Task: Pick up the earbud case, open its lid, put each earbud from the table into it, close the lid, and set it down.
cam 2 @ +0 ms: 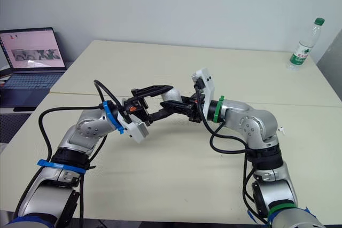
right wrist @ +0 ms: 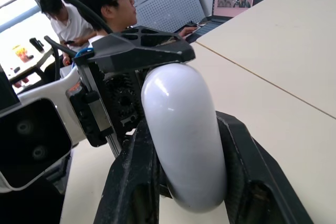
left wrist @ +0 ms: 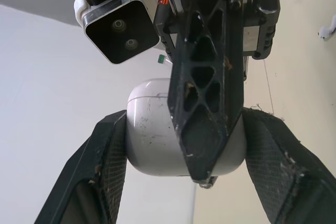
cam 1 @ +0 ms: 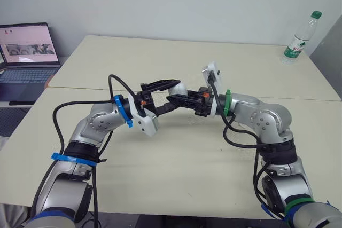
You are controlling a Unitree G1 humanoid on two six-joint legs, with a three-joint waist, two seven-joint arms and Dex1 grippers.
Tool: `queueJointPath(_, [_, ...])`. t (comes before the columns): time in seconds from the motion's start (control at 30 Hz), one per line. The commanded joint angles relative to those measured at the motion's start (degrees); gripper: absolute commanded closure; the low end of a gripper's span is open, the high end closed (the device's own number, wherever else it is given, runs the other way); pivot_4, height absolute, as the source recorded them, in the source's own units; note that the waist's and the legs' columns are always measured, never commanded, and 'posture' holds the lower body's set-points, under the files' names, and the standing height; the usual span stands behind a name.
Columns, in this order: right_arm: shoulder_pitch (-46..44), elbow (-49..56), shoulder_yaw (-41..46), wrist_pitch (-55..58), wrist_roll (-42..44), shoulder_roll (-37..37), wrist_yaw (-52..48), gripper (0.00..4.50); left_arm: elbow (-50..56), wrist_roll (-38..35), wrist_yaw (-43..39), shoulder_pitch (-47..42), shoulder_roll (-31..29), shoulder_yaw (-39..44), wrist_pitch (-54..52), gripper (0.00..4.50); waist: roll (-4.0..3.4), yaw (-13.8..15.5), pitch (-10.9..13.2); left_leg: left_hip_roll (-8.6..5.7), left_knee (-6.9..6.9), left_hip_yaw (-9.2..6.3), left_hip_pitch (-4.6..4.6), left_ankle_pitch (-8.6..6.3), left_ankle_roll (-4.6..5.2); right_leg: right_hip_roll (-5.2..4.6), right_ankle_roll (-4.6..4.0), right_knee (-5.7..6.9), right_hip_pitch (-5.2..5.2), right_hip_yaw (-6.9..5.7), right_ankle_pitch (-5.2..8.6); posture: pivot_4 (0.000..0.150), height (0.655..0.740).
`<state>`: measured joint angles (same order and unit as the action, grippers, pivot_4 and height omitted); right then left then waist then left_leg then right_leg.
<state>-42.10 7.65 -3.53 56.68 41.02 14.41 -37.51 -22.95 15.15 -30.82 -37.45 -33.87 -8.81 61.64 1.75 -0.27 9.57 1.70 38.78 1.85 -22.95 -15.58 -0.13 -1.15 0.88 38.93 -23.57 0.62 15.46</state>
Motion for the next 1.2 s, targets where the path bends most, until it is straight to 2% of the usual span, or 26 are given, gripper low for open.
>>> queueJointPath(0.03, [-0.9, 0.7, 0.4, -0.6, 1.2, -0.1, -1.8, 3.44, 1.1, -0.7, 1.8, -1.7, -0.8, 1.0, -0.1, 1.68, 0.0, 0.0, 0.0, 0.0, 0.0, 0.01, 0.0, 0.0, 0.0, 0.0, 0.0, 0.01, 0.0, 0.01, 0.0, 0.15, 0.74])
queueJointPath(0.47, [-0.8, 0.9, -0.2, -0.8, 0.8, 1.1, -3.7, 3.44, 0.6, -0.5, 2.0, -2.1, -0.8, 0.9, -0.2, 1.68, 0.0, 0.0, 0.0, 0.0, 0.0, 0.01, 0.0, 0.0, 0.0, 0.01, 0.0, 0.0, 0.0, 0.01, 0.0, 0.15, 0.74])
queueJointPath(0.63, [-0.7, 1.0, -0.1, -0.8, 0.6, 1.3, -3.6, 1.82, 0.7, -0.6, 2.1, -2.1, -0.9, 0.8, -0.3, 1.68, 0.0, 0.0, 0.0, 0.0, 0.0, 0.0, 0.0, 0.0, 0.0, 0.01, 0.0, 0.0, 0.0, 0.0, 0.0, 0.15, 0.74])
queueJointPath(0.93, [-0.4, 0.8, 0.5, 0.1, 1.0, 1.1, -3.6, 1.82, 0.8, -0.7, 2.5, -2.1, -1.1, 0.1, -0.3, 1.68, 0.0, 0.0, 0.0, 0.0, 0.0, 0.0, 0.0, 0.0, 0.0, 0.01, 0.0, 0.0, 0.0, 0.01, 0.0, 0.15, 0.74])
queueJointPath(1.03, [-0.6, 0.4, 1.0, 0.3, 1.3, 1.0, -3.5, 2.36, 1.0, -0.8, 2.4, -2.0, -1.1, 0.0, -0.3, 1.68, 0.0, 0.0, 0.0, 0.0, 0.0, 0.0, 0.0, 0.0, 0.0, 0.01, 0.0, 0.0, 0.0, 0.01, 0.0, 0.15, 0.74])
queueJointPath(1.13, [-1.0, 0.1, 1.3, 0.5, 1.5, 0.7, -3.2, 3.43, 1.1, -0.9, 2.3, -1.8, -1.1, -0.2, -0.2, 1.68, 0.0, 0.0, 0.0, 0.0, 0.0, 0.01, 0.0, 0.0, 0.0, 0.01, 0.0, 0.0, 0.0, 0.02, 0.0, 0.15, 0.74])
queueJointPath(1.2, [-1.1, 0.1, 1.3, 0.4, 1.6, 0.7, -3.2, 3.55, 1.4, -0.9, 2.3, -1.5, -1.0, -0.3, -0.2, 1.68, 0.0, 0.0, 0.0, 0.0, 0.0, 0.0, 0.0, 0.0, 0.0, 0.01, 0.0, 0.0, 0.0, 0.02, 0.0, 0.15, 0.74])
